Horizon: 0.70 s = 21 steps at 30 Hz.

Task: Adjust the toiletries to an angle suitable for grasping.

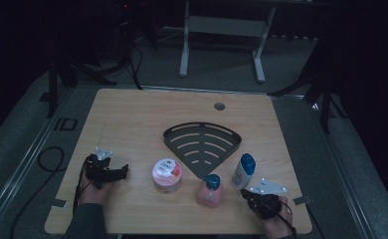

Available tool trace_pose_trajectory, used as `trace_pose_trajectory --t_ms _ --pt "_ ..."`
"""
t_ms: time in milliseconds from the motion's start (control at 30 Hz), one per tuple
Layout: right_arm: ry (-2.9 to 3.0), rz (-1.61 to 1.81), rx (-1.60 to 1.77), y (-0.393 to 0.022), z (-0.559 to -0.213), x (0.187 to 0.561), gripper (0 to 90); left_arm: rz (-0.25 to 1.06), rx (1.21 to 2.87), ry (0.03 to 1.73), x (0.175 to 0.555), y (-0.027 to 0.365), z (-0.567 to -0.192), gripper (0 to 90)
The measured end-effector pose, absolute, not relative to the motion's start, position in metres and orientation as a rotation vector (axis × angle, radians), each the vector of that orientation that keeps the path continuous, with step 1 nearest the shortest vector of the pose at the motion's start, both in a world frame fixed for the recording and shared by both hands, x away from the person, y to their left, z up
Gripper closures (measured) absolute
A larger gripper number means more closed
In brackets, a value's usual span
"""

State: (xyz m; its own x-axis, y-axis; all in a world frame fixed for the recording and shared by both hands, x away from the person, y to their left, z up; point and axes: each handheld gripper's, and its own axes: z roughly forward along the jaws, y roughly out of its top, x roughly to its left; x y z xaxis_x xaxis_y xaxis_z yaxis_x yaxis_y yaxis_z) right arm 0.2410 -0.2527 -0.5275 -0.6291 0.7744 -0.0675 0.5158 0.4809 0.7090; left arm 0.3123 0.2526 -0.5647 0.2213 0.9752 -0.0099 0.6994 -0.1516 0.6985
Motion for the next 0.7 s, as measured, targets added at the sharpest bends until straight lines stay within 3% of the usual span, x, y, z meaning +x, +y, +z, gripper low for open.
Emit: trace_pose_trajectory --t_ms 700 --pt "2.362 0.910 1.105 -0.246 -0.534 0.253 90.0 0.616 1.921 1.540 0.312 0.253 -0.565 6.7"
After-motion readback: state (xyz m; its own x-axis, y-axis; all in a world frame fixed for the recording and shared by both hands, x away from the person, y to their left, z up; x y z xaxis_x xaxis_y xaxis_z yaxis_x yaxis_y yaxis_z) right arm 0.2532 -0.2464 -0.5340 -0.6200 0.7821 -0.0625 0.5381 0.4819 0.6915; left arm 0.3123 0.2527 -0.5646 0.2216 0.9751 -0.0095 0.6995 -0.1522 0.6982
